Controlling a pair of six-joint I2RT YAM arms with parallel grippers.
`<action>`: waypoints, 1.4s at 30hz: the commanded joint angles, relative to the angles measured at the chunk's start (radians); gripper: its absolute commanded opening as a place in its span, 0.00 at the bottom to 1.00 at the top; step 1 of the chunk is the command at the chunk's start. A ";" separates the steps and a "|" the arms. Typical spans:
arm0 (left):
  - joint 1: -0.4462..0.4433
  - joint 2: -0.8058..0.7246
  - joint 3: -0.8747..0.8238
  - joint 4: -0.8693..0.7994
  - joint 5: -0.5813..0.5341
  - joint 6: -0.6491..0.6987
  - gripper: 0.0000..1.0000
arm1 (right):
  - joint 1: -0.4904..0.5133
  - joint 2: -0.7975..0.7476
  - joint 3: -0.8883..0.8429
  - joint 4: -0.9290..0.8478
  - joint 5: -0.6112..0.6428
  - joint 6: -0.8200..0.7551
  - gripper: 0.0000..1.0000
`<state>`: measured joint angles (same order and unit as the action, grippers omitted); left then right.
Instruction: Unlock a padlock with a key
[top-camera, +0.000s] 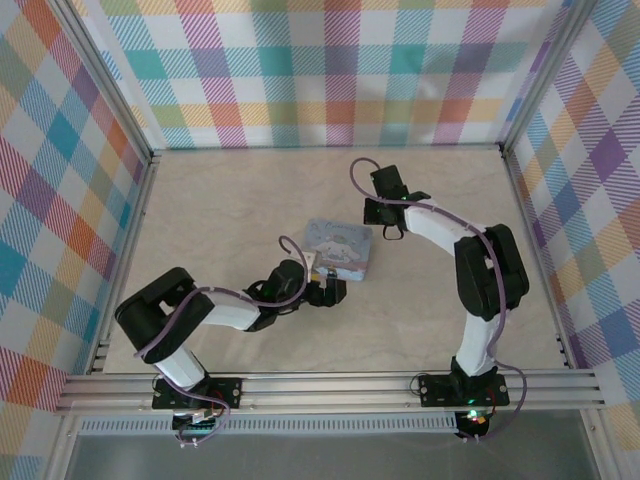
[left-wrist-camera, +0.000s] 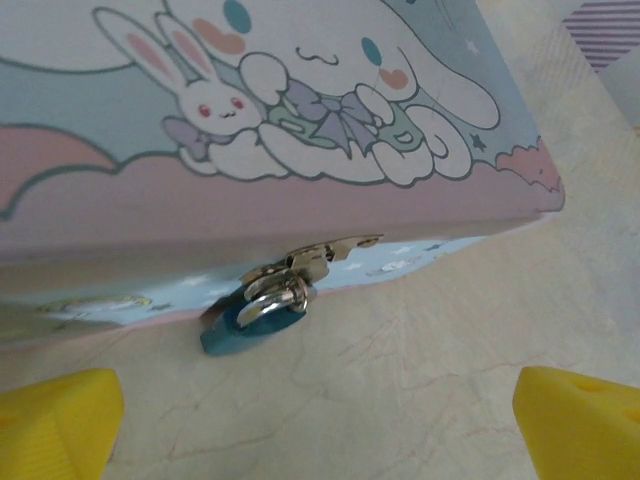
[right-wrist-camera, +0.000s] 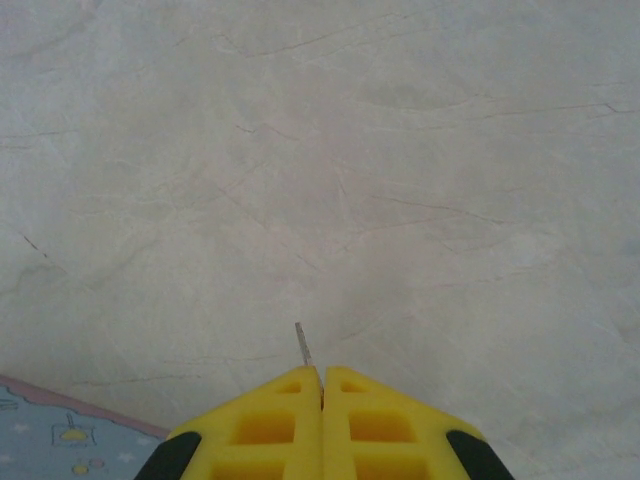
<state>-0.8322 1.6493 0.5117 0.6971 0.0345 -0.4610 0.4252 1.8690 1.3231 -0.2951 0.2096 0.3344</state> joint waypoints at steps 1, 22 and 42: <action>-0.023 0.047 0.024 0.133 -0.070 0.076 1.00 | -0.005 0.023 0.044 0.011 -0.039 -0.006 0.00; -0.049 0.241 0.140 0.234 0.146 0.170 0.86 | 0.020 0.088 0.002 0.055 -0.074 0.024 0.00; 0.023 0.279 0.136 0.414 0.356 0.047 0.62 | 0.026 0.084 -0.021 0.065 -0.067 0.026 0.00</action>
<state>-0.8280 1.9232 0.6392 1.0145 0.3565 -0.3927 0.4355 1.9369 1.3319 -0.2203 0.1596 0.3508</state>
